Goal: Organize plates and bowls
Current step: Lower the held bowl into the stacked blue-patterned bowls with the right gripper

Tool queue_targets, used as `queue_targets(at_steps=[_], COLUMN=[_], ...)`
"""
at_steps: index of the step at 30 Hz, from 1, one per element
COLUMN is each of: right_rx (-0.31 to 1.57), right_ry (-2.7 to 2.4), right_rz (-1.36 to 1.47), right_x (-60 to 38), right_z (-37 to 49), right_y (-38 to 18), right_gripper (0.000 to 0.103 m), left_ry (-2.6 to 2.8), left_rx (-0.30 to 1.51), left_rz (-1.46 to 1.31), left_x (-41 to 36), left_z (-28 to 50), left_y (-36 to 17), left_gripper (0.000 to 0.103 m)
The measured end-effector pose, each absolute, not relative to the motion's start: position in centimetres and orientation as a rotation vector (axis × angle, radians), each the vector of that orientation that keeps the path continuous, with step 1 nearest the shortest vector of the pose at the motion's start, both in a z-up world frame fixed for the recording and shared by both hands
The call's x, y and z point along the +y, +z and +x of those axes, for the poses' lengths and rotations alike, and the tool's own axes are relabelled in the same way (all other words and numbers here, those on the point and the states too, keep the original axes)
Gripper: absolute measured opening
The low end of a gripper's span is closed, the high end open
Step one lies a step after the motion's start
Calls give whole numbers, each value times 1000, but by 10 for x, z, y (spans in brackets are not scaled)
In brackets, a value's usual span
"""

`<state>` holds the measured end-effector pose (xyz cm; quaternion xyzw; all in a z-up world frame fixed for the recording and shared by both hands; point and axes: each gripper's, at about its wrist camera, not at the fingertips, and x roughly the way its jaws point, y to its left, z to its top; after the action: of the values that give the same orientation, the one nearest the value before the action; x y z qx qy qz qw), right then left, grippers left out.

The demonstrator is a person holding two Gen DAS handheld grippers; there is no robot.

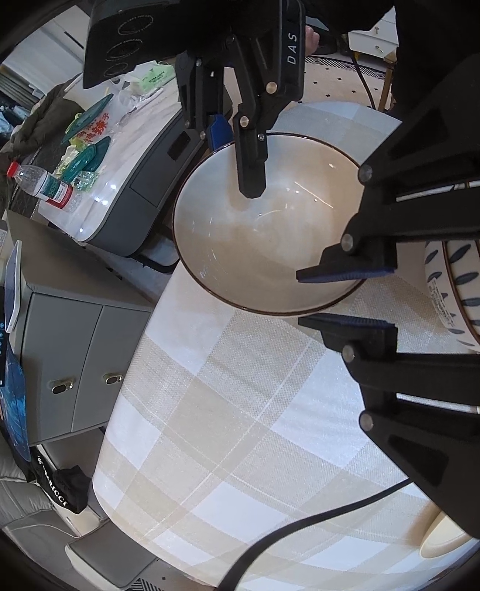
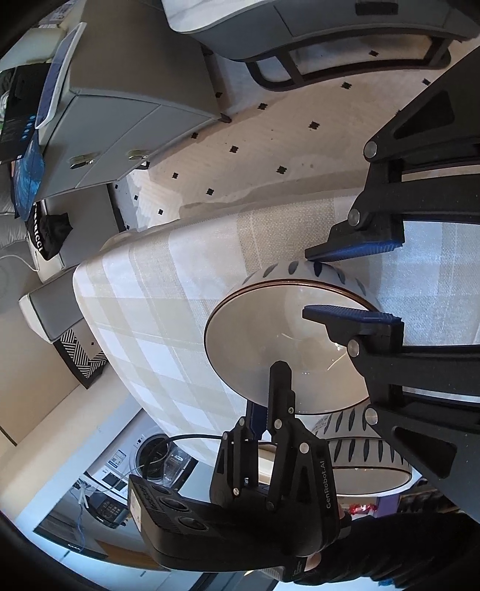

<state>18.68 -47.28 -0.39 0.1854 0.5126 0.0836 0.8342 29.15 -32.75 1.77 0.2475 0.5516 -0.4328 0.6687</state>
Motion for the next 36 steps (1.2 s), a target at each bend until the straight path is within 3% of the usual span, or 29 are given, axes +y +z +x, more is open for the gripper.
queue_targets(at_steps=[9, 18, 36], right_rx=[1032, 1107, 1076], right_ry=[226, 180, 188], right_rz=[360, 439, 446], right_x=[-474, -480, -479], right_z=[178, 185, 181], right_y=[-6, -3, 17], right_gripper=[28, 17, 17], left_ry=[-988, -978, -965], left_rx=[1233, 1248, 1228], left_rz=[544, 509, 490], left_x=[-326, -327, -320], left_z=[293, 294, 293], left_y=[17, 24, 39], left_gripper=[14, 11, 10])
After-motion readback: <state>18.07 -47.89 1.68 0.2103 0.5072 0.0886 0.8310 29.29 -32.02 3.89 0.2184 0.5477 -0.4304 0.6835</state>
